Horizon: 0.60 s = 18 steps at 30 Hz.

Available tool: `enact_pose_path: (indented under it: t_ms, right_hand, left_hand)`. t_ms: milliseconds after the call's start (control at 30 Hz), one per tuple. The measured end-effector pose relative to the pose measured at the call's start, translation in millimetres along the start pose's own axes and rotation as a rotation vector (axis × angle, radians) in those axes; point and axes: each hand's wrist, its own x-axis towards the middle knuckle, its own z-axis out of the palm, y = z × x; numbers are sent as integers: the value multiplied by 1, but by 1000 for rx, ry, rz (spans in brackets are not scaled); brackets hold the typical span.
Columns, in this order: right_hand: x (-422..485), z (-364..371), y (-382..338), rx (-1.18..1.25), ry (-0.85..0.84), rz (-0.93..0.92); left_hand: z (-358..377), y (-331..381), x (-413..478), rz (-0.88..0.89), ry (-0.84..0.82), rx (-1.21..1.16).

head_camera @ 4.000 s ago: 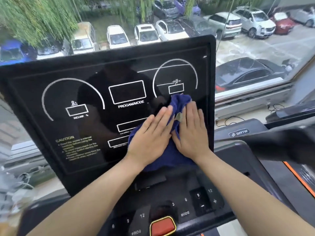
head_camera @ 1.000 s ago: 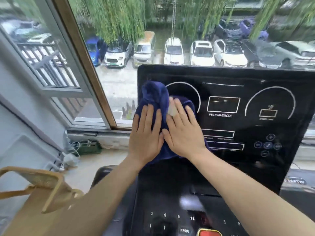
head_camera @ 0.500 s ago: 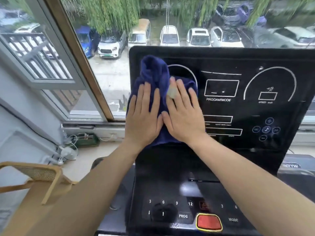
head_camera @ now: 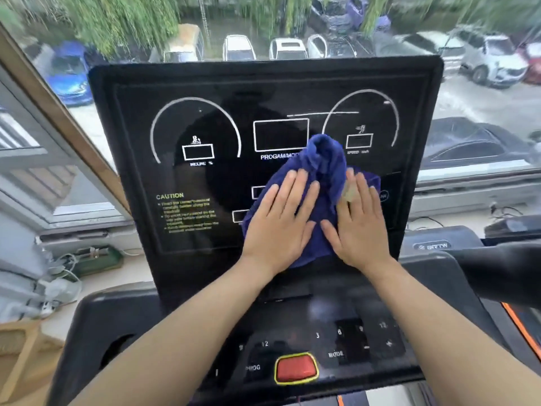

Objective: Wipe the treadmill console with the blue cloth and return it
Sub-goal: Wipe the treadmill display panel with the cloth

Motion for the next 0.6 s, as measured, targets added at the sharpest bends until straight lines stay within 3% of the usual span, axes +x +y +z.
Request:
enact_pose_path:
  t_ms: [100,200,367,600]
  right_hand:
    - [-32,-3,45,10,-86,161]
    - [-26,-10,64,-46,-187,190]
    - [89,-46,33,25,4,118]
    - [177,-68,-80,8,66,-113]
  left_hand:
    - [11,50,24,170,-47,31]
    - [11,64,45,225,-17,69]
    - [-29,1,101,41,208,40]
    - [-67,-116,66,-233,200,102]
